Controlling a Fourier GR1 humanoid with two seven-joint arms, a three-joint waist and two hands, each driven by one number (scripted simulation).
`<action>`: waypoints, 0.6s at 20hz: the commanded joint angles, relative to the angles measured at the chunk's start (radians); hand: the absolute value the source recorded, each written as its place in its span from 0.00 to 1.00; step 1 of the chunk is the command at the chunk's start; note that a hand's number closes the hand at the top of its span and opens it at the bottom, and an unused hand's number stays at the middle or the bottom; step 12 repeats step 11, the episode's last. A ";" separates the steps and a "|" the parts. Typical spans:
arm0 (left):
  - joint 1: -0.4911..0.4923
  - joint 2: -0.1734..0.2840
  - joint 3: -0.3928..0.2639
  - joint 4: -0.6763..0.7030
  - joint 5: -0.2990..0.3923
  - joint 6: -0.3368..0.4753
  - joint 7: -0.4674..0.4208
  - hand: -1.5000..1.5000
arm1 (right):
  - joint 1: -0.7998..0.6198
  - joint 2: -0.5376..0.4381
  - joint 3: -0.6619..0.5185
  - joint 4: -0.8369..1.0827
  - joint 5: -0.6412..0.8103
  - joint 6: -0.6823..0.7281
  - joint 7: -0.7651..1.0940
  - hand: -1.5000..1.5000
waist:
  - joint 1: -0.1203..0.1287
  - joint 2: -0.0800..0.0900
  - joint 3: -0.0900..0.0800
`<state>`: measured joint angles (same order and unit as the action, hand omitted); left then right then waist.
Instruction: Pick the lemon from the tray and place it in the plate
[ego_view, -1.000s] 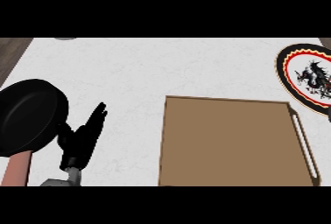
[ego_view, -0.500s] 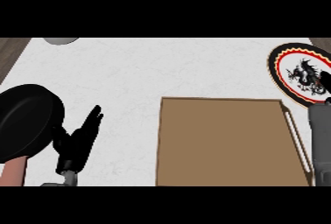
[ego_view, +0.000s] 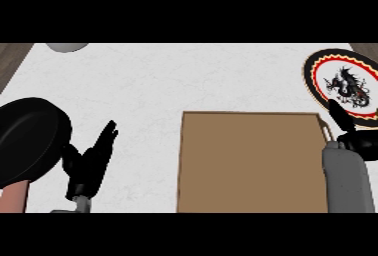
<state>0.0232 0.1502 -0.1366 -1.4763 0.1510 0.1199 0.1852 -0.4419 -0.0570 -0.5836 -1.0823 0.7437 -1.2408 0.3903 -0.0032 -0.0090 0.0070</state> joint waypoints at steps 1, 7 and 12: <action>-0.021 -0.039 -0.021 0.053 -0.024 0.024 0.043 0.50 | 0.036 0.054 0.081 -0.006 0.066 -0.039 0.050 0.00 | 0.001 0.008 -0.008; 0.014 -0.030 -0.013 0.051 -0.024 -0.021 -0.003 0.50 | 0.087 0.056 0.160 -0.051 0.233 -0.039 0.306 0.00 | 0.002 0.006 -0.009; 0.041 0.027 0.029 -0.029 0.005 -0.055 0.052 0.50 | 0.100 0.057 0.229 -0.071 0.354 -0.053 0.449 0.00 | 0.007 0.005 -0.009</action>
